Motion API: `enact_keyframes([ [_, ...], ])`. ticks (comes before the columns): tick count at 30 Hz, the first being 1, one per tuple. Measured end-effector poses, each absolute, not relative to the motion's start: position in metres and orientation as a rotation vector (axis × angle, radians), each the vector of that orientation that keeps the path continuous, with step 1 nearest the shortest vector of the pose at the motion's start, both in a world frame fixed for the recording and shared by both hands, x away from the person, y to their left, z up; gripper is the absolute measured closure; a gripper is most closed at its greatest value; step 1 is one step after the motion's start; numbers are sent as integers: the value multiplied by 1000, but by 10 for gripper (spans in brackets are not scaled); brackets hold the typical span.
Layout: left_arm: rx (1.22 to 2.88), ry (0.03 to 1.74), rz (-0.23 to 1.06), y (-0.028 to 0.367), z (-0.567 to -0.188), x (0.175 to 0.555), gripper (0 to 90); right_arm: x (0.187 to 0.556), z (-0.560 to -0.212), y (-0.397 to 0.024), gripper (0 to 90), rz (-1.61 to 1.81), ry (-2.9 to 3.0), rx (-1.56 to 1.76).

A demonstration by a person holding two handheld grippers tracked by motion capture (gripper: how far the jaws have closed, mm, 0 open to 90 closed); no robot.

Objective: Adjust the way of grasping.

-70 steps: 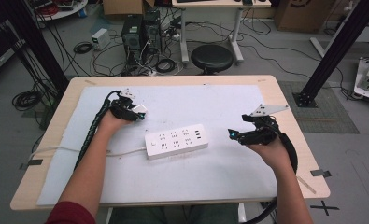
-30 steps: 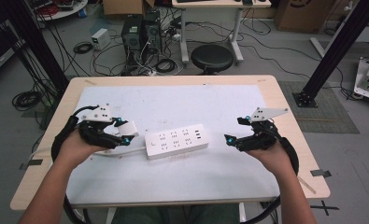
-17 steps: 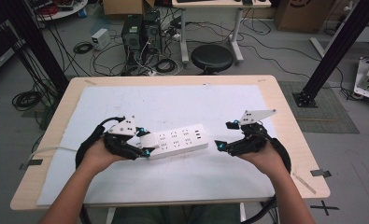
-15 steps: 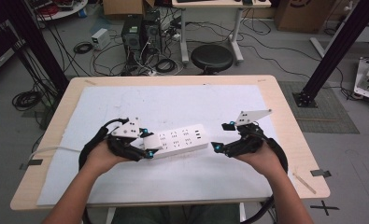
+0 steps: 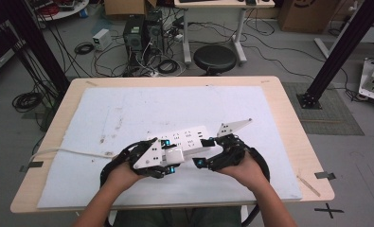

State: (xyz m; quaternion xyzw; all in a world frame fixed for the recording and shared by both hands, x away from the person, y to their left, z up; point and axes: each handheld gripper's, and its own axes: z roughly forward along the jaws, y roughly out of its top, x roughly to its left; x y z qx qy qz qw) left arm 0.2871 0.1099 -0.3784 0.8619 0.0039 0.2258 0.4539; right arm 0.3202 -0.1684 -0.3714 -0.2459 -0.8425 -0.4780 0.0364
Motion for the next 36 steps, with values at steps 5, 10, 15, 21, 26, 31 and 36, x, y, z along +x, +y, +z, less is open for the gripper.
enact_keyframes([
  [5,2104,3,610,105,-382,283,425,323,-378,-165,166,-1505,-2466,-779],
  [10,2078,-16,647,99,-383,280,425,327,-387,-157,166,-1514,-2341,-806],
  [15,2059,-31,687,94,-382,276,425,331,-391,-153,166,-1514,-2249,-819],
  [21,2052,-47,693,90,-381,275,425,334,-394,-151,177,-1519,-2206,-833],
  [26,2036,-64,711,85,-380,273,425,335,-395,-150,250,-1497,-2166,-821],
  [31,2036,-78,718,82,-379,272,425,335,-396,-148,383,-1481,-2139,-779],
  [36,2036,-76,724,82,-379,272,425,335,-397,-149,506,-1484,-2107,-756],
])
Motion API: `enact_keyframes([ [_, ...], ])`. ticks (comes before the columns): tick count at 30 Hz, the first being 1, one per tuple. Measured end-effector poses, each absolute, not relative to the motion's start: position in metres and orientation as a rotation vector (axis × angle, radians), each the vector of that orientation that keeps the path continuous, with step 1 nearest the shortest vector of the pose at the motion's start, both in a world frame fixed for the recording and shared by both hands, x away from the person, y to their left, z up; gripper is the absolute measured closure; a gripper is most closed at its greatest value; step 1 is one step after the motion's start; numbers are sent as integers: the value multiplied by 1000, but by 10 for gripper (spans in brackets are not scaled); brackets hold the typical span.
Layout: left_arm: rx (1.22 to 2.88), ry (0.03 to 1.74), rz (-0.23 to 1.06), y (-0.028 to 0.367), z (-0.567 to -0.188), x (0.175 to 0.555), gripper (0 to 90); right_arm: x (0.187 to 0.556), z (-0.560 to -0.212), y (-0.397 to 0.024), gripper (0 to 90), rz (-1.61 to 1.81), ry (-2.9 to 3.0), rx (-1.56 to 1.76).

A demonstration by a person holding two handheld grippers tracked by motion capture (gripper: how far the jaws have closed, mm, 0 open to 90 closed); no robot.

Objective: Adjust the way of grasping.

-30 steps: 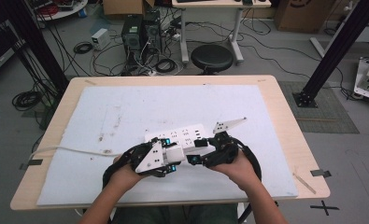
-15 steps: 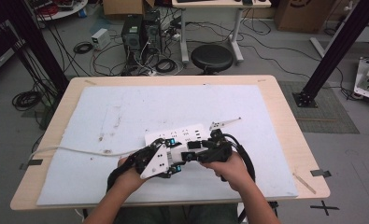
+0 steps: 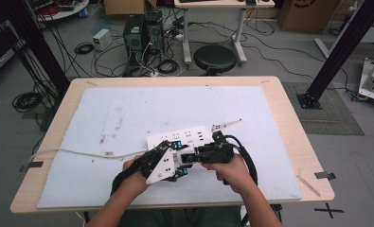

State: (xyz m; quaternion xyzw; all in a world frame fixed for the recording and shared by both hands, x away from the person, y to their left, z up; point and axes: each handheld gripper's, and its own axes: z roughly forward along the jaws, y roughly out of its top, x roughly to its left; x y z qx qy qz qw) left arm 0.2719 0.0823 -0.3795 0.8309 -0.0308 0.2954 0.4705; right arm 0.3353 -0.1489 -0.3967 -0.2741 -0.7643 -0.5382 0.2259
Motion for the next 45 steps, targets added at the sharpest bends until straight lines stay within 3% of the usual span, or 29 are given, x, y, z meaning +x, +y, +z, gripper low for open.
enact_keyframes([
  [11,2049,-98,755,79,-380,272,418,337,-400,-150,603,-1467,-2083,-739],
  [14,2057,-59,681,80,-379,277,400,335,-397,-150,632,-1480,-2078,-733],
  [17,2057,1,692,81,-379,278,225,336,-396,-151,633,-1476,-2098,-755],
  [20,2077,69,688,92,-376,280,183,338,-391,-161,634,-1513,-2130,-804],
  [23,2083,91,669,99,-373,281,183,339,-386,-167,633,-1532,-2145,-825],
  [31,2148,385,532,136,-363,301,183,341,-369,-184,633,-1568,-2309,-899],
  [45,2210,460,491,180,-347,322,183,341,-361,-196,633,-1576,-2363,-924],
])
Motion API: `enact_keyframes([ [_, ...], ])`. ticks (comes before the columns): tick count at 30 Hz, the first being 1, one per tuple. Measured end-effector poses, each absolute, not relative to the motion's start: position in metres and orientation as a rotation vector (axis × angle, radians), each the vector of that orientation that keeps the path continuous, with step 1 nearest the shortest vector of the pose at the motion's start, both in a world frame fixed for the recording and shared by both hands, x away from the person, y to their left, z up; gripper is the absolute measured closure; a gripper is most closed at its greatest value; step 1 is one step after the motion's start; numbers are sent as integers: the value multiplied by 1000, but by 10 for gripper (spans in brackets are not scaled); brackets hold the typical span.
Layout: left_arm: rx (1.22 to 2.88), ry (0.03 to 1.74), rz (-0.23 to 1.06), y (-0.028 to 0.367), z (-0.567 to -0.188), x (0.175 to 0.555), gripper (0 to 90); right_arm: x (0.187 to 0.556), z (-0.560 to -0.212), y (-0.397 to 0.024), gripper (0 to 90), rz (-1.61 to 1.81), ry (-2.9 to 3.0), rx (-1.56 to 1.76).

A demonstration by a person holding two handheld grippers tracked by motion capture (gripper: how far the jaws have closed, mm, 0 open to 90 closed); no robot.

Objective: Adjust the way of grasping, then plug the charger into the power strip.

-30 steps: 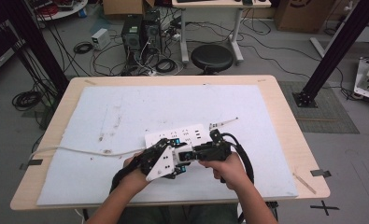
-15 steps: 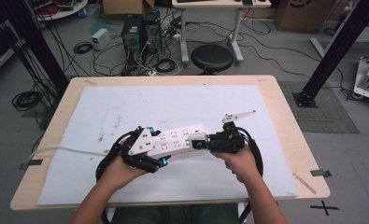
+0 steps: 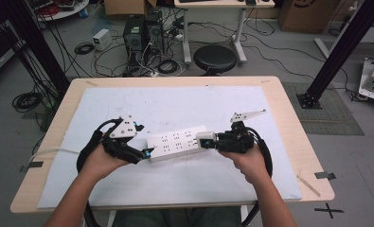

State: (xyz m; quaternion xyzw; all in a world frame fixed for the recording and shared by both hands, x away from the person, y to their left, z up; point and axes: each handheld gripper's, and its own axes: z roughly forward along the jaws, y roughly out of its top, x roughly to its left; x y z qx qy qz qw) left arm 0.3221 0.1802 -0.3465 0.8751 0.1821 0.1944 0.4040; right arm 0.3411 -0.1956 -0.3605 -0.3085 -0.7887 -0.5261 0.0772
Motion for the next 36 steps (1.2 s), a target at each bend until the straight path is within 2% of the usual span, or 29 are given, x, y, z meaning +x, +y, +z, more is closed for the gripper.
enact_keyframes([
  [22,2216,570,499,219,-344,331,183,347,-351,-185,633,-1509,-2546,-836],
  [36,2245,621,494,234,-342,333,183,372,-335,-157,633,-1320,-2860,-867],
])
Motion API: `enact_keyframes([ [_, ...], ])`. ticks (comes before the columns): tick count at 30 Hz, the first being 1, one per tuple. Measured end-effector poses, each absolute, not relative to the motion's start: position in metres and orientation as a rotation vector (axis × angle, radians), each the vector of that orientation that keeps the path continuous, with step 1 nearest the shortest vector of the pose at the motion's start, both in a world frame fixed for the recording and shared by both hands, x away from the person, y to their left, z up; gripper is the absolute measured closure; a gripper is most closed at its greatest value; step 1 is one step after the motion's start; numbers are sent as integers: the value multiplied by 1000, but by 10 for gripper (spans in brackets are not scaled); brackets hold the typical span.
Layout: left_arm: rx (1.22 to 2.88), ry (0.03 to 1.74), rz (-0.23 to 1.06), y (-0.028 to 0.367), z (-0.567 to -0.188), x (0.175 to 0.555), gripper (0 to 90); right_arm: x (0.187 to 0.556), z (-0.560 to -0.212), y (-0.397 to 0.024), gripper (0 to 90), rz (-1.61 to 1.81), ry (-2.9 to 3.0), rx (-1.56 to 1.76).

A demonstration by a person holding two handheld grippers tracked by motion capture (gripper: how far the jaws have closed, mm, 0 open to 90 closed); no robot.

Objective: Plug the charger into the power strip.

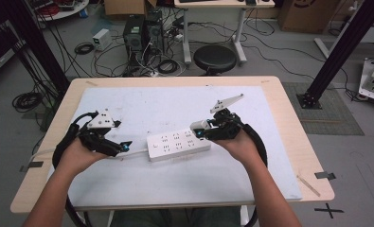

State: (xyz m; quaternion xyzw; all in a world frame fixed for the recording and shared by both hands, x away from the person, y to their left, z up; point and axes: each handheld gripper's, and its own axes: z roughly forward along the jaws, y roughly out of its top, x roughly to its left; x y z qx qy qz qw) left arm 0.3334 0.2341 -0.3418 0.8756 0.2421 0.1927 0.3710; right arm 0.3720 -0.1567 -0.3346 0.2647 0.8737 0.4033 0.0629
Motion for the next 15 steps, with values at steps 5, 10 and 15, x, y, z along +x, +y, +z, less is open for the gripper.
enact_keyframes([
  [5,2248,619,497,234,-340,332,183,377,-325,-153,634,1100,2638,790],
  [10,2254,611,498,235,-339,330,183,384,-314,-150,634,956,2685,758],
  [15,2238,629,494,236,-341,328,183,397,-304,-144,634,791,2784,668],
])
